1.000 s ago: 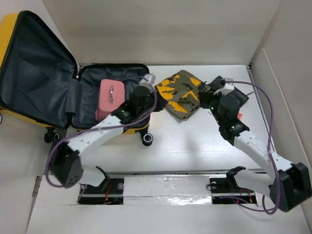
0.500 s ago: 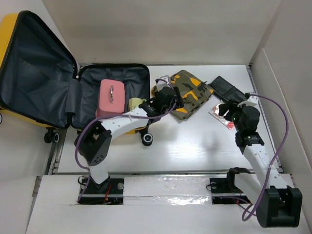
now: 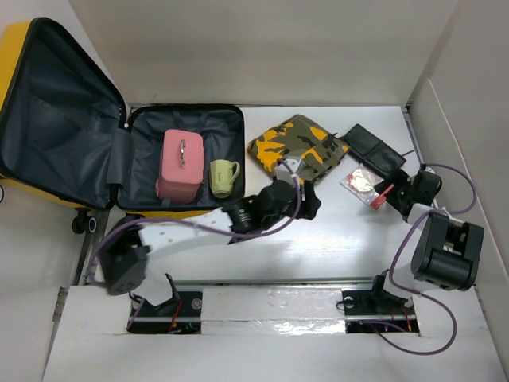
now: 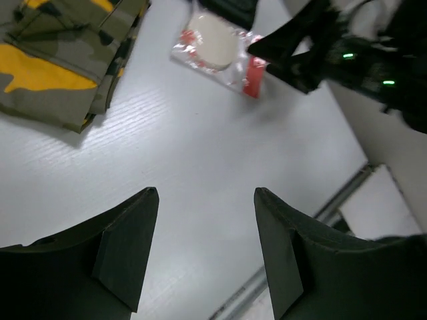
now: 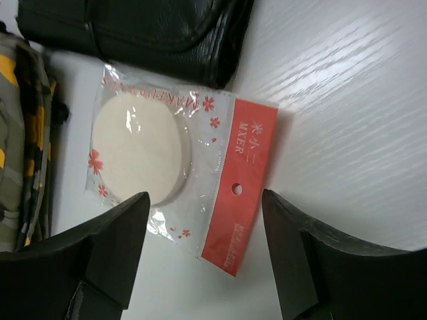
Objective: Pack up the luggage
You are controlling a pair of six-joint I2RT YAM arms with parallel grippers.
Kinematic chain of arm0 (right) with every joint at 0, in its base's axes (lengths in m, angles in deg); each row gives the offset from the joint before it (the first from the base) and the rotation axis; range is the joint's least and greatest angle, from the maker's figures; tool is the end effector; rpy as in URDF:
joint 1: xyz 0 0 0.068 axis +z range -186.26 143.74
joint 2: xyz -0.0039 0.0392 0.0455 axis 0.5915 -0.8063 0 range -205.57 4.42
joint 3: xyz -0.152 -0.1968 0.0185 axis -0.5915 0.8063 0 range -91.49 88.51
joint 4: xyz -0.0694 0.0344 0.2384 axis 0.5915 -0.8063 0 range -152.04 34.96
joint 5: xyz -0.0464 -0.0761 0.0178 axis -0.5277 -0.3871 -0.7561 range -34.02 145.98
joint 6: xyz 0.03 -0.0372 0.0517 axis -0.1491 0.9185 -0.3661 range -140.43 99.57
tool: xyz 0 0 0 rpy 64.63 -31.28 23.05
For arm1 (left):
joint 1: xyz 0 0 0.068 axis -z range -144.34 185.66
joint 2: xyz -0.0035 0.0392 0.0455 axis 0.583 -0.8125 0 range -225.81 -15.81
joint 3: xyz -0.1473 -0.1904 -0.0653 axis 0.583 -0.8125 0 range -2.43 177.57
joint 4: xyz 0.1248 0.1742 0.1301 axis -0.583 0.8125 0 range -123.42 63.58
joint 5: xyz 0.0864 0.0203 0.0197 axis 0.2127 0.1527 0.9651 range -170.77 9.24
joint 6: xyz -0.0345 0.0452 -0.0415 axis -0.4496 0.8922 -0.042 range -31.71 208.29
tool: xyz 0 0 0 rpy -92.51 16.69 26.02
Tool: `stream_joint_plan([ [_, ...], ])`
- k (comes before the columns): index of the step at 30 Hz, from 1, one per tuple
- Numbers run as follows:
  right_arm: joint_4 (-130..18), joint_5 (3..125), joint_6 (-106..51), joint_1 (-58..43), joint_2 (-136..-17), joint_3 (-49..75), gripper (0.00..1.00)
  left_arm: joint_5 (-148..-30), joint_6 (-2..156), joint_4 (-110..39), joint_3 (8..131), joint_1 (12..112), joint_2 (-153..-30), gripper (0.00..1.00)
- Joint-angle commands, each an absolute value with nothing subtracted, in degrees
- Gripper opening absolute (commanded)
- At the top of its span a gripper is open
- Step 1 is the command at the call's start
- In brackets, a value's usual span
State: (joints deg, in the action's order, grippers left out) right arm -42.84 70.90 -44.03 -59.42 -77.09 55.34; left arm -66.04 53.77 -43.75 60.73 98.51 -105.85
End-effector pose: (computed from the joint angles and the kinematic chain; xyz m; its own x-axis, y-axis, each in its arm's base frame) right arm 0.2718 -0.1002 0.1395 -0.4214 0.6010 -0.6792 0.3901 0.7962 0.4625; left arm 0.1864 -0.3314 0.2643 -0.5317 -0.1642 -0.8308 0.5438 0.6859 -0.4836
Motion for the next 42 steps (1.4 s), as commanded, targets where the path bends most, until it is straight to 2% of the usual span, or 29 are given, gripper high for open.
stream_joint_plan([
  [1,-38.35,77.67,-45.47,-59.03,-80.03,53.00,0.74,-63.45,58.05,-47.57,56.74,99.38,-90.02,0.56],
  [9,-44.22,76.20,-43.99,-56.22,-87.77,45.73,0.68,-60.64,58.49,-44.15,46.01,99.91,-63.30,0.56],
  [10,-46.67,75.15,-42.86,-56.21,-88.29,44.57,0.55,-60.29,58.41,-42.14,45.39,99.91,-61.27,0.56],
  [12,-49.84,73.48,-42.50,-55.69,-89.44,42.20,0.41,-59.32,57.88,-39.76,43.99,99.91,-55.14,0.56],
  [13,-51.86,71.81,-41.54,-55.08,-89.62,40.80,0.26,-59.23,57.62,-37.05,43.72,99.91,-53.36,0.56],
  [15,-53.89,69.18,-40.91,-54.29,-89.62,39.82,0.15,-58.71,57.00,-33.61,44.59,99.91,-48.37,0.56],
  [16,-54.95,67.16,-40.22,-53.58,-89.53,39.38,0.03,-58.62,56.91,-29.85,45.03,99.91,-46.85,0.56],
  [18,-54.87,65.91,-39.86,-53.58,-88.75,39.90,0.00,-59.14,57.00,-27.28,46.34,99.91,-42.38,0.56],
  [21,-51.19,67.05,-39.94,-52.53,-83.24,43.41,0.00,-58.10,58.05,-22.45,48.80,99.91,-38.59,0.56],
  [25,-52.23,60.31,-39.25,-47.61,-75.23,44.65,0.00,-54.40,59.72,-15.86,50.22,99.91,-36.82,0.57],
  [29,-59.26,52.50,-37.93,-43.22,-75.90,39.21,0.03,-52.65,62.36,-12.42,50.83,100.44,-37.34,0.57],
  [30,-59.00,51.77,-37.66,-41.47,-76.34,38.07,0.09,-51.77,62.71,-11.72,51.27,100.44,-38.04,0.57],
  [31,-57.17,51.85,-37.14,-40.58,-76.96,37.62,0.29,-50.80,62.80,-10.67,51.27,100.44,-38.22,0.58],
  [33,-59.86,53.16,-35.91,-39.35,-81.60,34.56,0.35,-49.13,63.24,-10.74,50.40,100.44,-38.40,0.58],
  [34,-62.40,53.17,-35.47,-37.77,-83.80,30.63,0.46,-48.95,63.33,-11.88,49.70,100.44,-38.23,0.58],
  [36,-65.66,52.47,-33.97,-36.45,-91.06,26.22,0.56,-50.35,64.03,-12.94,48.12,98.86,-38.05,0.58],
  [37,-67.42,51.51,-33.71,-35.83,-93.37,22.71,0.65,-50.96,64.12,-13.03,47.85,98.07,-38.14,0.58],
  [42,-70.50,53.68,-33.88,-36.44,-102.09,15.92,0.72,-53.17,64.56,-13.38,46.62,96.22,-38.93,0.58],
])
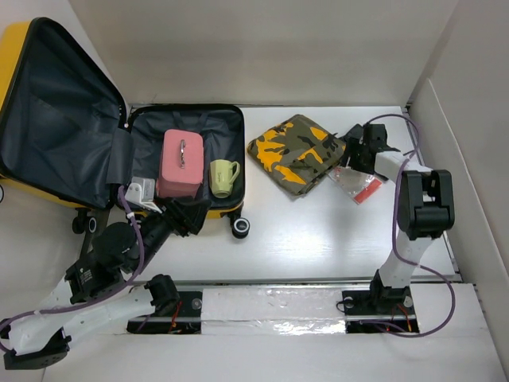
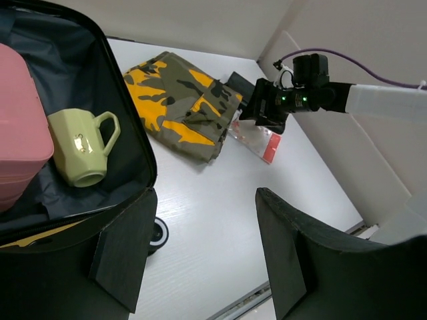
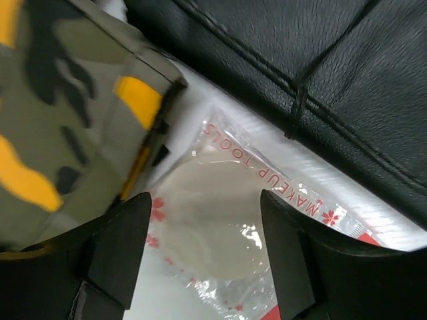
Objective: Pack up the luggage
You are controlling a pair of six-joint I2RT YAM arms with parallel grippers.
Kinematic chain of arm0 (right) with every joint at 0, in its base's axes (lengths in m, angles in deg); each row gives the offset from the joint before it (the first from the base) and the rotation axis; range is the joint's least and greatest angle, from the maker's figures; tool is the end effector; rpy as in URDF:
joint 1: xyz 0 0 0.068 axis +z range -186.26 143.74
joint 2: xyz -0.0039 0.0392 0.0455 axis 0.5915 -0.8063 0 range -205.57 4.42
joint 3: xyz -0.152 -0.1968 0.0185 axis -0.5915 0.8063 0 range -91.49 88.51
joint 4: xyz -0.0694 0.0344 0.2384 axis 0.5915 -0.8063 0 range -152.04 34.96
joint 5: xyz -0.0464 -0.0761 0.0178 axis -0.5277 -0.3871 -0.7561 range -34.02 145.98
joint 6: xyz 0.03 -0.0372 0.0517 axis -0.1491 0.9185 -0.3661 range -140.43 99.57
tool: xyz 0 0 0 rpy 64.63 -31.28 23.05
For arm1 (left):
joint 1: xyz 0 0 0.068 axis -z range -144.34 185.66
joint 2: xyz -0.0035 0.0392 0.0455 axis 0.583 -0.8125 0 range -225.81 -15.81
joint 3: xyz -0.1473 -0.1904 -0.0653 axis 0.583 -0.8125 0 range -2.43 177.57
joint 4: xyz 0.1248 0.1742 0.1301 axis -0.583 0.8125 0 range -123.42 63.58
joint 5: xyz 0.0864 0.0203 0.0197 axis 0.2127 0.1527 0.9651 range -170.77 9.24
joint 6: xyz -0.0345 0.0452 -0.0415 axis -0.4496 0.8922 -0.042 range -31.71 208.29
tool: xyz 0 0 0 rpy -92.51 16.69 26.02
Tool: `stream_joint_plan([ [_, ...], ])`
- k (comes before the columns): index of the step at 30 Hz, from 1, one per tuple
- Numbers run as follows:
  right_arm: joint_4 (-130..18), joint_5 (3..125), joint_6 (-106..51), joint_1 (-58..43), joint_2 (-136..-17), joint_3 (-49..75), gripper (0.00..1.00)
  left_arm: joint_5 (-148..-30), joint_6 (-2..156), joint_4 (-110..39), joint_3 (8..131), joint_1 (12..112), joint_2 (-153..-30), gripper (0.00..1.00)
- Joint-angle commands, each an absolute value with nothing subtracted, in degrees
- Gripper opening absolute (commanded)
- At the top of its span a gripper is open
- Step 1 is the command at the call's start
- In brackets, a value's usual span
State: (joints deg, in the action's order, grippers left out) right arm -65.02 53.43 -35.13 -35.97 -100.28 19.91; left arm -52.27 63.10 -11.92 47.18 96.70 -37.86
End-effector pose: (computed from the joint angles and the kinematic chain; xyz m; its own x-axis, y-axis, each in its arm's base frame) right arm 0.3960 -0.0006 0.1615 -0.6903 0.2500 -0.6790 0.2076 0.9674 0.1451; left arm 0.0729 -0.0750 0.3779 -0.1832 -0.4414 -0.8784 0.5098 0.7214 -0.4688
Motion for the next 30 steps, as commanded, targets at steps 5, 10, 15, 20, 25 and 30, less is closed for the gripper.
stream_joint_plan([
  [5,-76.48,50.10,-32.83,-36.44,-106.58,11.95,0.72,-52.64,65.35,-13.29,46.88,96.22,-38.14,0.58],
  [10,-87.44,52.90,-28.97,-37.05,-110.09,6.18,0.66,-52.90,66.23,-14.08,46.53,96.22,-36.21,0.58],
  [15,-88.89,53.08,-25.53,-37.05,-107.30,9.83,0.61,-53.52,66.58,-14.61,46.09,96.22,-34.98,0.58],
  [20,-88.00,54.40,-24.13,-36.53,-103.69,16.17,0.26,-54.05,66.49,-14.52,45.91,96.22,-34.71,0.58],
  [25,-84.15,53.69,-25.35,-34.60,-99.39,20.73,0.00,-53.87,66.05,-14.26,45.65,96.22,-33.83,0.58],
  [30,-79.92,55.36,-27.64,-30.47,-90.96,24.96,0.00,-52.64,65.53,-13.56,45.12,96.22,-33.83,0.58],
])
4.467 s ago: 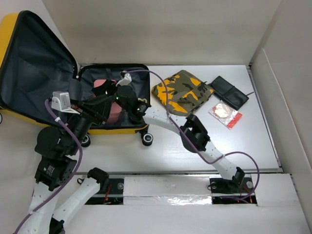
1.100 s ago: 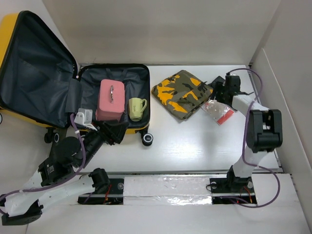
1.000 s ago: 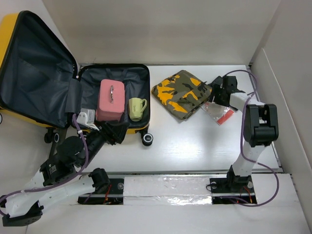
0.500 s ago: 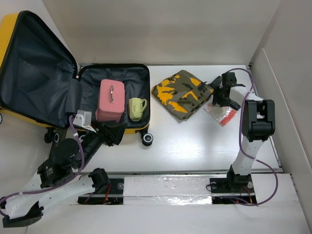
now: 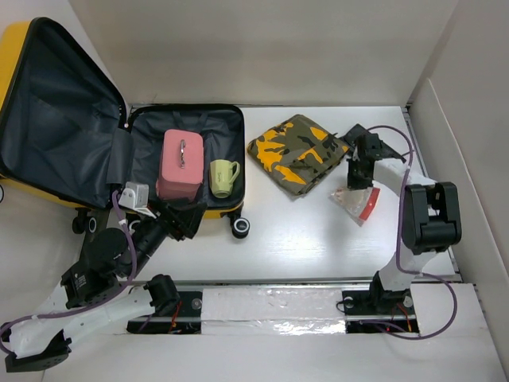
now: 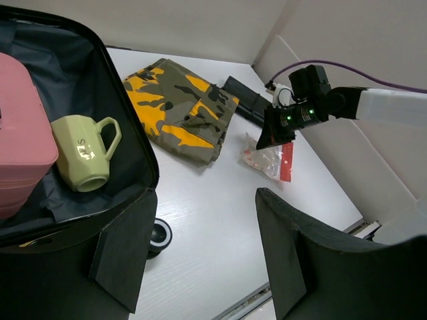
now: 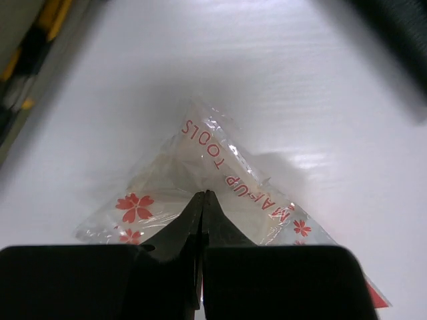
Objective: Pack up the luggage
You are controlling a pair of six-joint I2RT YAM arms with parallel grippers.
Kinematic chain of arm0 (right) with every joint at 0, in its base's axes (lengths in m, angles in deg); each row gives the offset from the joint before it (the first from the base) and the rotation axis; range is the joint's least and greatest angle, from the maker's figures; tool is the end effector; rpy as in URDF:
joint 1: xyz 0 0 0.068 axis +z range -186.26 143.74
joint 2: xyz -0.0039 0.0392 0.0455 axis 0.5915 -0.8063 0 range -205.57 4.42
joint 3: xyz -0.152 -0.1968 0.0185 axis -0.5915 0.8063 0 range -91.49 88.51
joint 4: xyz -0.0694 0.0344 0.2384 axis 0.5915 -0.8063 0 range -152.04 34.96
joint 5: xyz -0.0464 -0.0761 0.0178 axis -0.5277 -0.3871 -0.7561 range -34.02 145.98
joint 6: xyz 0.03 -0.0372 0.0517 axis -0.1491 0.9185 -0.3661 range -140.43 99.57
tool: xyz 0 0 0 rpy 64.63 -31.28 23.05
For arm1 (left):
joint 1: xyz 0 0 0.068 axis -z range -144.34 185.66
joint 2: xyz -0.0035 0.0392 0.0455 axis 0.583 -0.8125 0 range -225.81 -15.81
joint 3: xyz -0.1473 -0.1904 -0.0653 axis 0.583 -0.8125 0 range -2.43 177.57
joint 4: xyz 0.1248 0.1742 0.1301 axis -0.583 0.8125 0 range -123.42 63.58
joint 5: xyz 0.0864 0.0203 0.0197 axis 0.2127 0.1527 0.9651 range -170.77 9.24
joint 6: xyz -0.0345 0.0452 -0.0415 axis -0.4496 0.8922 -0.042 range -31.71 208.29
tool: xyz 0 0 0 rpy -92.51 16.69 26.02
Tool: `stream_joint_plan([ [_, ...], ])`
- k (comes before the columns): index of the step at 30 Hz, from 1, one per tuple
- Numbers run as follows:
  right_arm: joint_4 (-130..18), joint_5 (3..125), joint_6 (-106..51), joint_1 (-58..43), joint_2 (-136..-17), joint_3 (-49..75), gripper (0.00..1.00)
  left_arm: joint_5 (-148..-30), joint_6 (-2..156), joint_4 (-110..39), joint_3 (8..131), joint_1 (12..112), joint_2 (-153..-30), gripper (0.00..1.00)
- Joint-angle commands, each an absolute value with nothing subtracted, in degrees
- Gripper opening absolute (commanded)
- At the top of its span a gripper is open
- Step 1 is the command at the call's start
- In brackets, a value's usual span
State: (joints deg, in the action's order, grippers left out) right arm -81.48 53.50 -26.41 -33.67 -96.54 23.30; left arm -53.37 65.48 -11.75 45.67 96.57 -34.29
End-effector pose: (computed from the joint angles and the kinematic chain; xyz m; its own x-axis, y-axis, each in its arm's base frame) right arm 0.3512 0.0134 0.1447 -0.8814 0.0643 -0.4679 0.0671 0.9977 0.0106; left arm 0.0668 -0.0657 0.3744 -0.1529 -0.4331 -0.8883 0.5371 0.7181 -0.4426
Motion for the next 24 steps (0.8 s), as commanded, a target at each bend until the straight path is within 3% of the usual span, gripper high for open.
stream_joint_plan([
  [1,-79.66,55.36,-27.99,-28.20,-89.11,25.14,0.00,-52.64,65.44,-13.56,45.12,96.22,-34.01,0.58],
  [6,-78.69,57.45,-31.50,-18.79,-80.84,21.54,0.00,-50.36,65.26,-13.29,45.21,96.22,-34.36,0.58],
  [12,-67.73,63.07,-37.74,-5.62,-84.86,11.18,0.00,-47.02,64.65,-13.29,44.86,96.22,-32.78,0.58],
  [22,-43.64,71.35,-56.18,5.13,-112.89,-14.38,0.00,-43.15,63.24,-11.98,44.68,96.22,-32.51,0.58],
  [24,-37.92,69.97,-62.60,5.13,-118.15,-16.77,0.10,-42.71,63.07,-11.89,44.68,96.22,-32.95,0.58],
])
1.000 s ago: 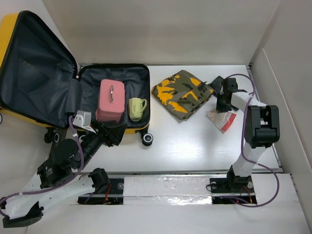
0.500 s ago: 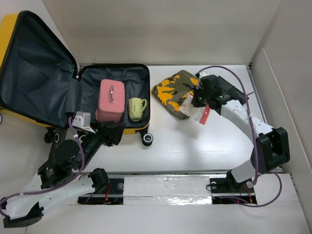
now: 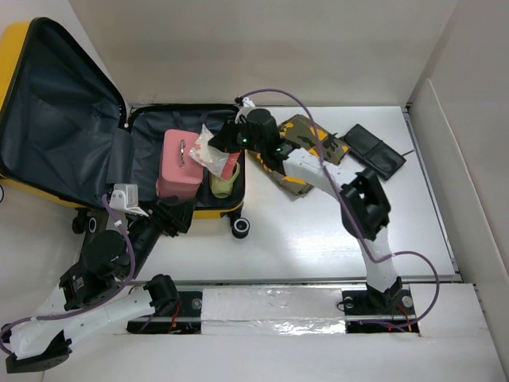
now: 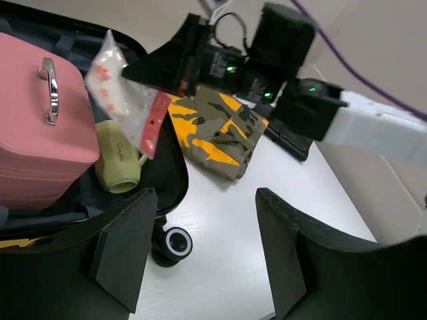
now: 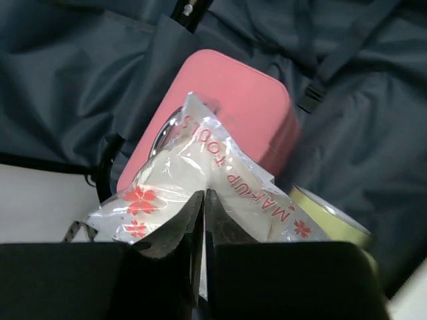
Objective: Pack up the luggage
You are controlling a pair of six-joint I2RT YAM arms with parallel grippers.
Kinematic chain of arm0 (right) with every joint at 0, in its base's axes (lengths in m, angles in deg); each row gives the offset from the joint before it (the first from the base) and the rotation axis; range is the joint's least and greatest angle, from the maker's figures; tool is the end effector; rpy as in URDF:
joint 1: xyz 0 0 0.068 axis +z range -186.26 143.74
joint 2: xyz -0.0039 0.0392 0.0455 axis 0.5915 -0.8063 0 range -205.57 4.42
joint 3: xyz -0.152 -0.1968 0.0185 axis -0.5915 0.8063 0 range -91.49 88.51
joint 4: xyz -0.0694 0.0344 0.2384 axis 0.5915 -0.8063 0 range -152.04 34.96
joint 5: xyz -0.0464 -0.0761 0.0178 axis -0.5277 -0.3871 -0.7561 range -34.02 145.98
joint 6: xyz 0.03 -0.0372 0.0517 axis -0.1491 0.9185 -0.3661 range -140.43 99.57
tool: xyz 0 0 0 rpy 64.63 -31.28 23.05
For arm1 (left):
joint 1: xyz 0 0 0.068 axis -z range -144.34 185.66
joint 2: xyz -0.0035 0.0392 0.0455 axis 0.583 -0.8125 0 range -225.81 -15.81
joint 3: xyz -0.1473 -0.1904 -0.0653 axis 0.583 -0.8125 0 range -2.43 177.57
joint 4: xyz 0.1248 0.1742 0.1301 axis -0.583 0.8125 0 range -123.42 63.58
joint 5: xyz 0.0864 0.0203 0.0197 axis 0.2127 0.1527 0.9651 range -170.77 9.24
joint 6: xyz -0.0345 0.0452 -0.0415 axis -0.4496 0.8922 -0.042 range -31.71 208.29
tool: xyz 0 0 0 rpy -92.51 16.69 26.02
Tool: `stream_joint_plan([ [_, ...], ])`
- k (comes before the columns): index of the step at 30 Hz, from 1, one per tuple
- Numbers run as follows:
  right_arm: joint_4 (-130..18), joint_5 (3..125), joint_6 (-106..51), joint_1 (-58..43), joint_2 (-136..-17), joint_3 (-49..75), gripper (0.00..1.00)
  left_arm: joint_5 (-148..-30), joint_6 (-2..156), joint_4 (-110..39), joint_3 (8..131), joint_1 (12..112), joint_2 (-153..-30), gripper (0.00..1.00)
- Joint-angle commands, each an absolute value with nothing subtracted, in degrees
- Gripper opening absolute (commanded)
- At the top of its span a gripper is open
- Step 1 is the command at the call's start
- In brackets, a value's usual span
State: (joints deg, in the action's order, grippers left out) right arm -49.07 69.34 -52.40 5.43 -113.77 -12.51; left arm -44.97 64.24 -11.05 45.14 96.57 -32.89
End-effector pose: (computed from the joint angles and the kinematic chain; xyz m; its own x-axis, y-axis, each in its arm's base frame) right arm 0.3657 0.3435 0.2878 -0.5554 0.1952 -0.8084 -0.6158 0.5568 0.5575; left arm 0.0688 -0.0545 0.3712 -0.1114 -0.4796 -0.8704 0.4182 0.7719 -0.4789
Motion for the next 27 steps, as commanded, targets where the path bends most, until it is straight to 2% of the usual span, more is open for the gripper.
stream_joint_plan([
  [1,-37.38,69.17,-63.75,5.13,-119.49,-18.00,0.25,-42.71,62.98,-11.71,44.68,96.22,-33.13,0.58],
  [3,-35.10,68.20,-66.92,3.91,-122.21,-21.08,0.43,-42.45,62.63,-11.54,44.68,96.22,-33.56,0.58],
  [4,-34.31,68.28,-68.32,3.90,-122.92,-21.62,0.58,-42.36,62.62,-11.36,44.68,96.22,-33.74,0.58],
  [5,-31.78,69.15,-70.33,3.29,-123.45,-22.14,0.64,-42.10,62.62,-11.36,44.68,96.22,-33.83,0.58],
  [7,-31.75,69.69,-70.97,2.59,-123.02,-22.06,0.71,-42.01,62.62,-11.45,44.68,96.22,-34.27,0.58],
  [11,-28.78,68.19,-68.61,0.13,-117.49,-16.19,0.72,-41.92,62.71,-11.45,44.77,96.22,-35.24,0.58],
  [12,-28.07,68.46,-67.99,-1.62,-115.91,-12.26,0.70,-41.83,62.71,-11.36,44.77,96.22,-35.41,0.58],
  [15,-26.48,68.28,-64.48,-5.57,-107.74,-4.07,0.48,-41.83,62.71,-11.27,44.77,96.22,-35.41,0.58],
  [16,-26.74,68.20,-63.42,-9.24,-105.64,1.79,0.27,-41.83,62.71,-11.27,44.77,96.22,-35.41,0.58],
  [17,-28.22,67.93,-61.41,-11.37,-101.52,4.80,0.17,-42.00,62.80,-11.45,44.77,96.22,-35.33,0.58],
  [19,-30.86,65.31,-58.85,-18.37,-97.72,13.65,0.07,-42.36,63.06,-11.80,44.77,96.22,-34.98,0.58],
  [22,-38.77,56.88,-54.72,-26.30,-91.83,21.24,0.04,-43.58,63.77,-12.50,44.59,96.22,-34.54,0.58],
  [24,-42.37,50.48,-52.70,-33.60,-89.71,26.79,0.11,-44.46,63.94,-12.68,44.51,95.69,-34.45,0.58],
  [25,-43.69,48.96,-51.91,-35.71,-88.23,27.68,0.20,-44.73,64.12,-12.76,44.51,95.69,-34.36,0.58],
  [26,-46.66,46.77,-51.03,-37.39,-87.78,28.38,0.41,-45.08,64.12,-12.85,44.51,95.69,-34.27,0.58],
  [27,-48.35,42.05,-48.93,-39.84,-87.42,28.13,0.51,-45.52,64.21,-13.03,44.51,95.69,-33.92,0.58],
])
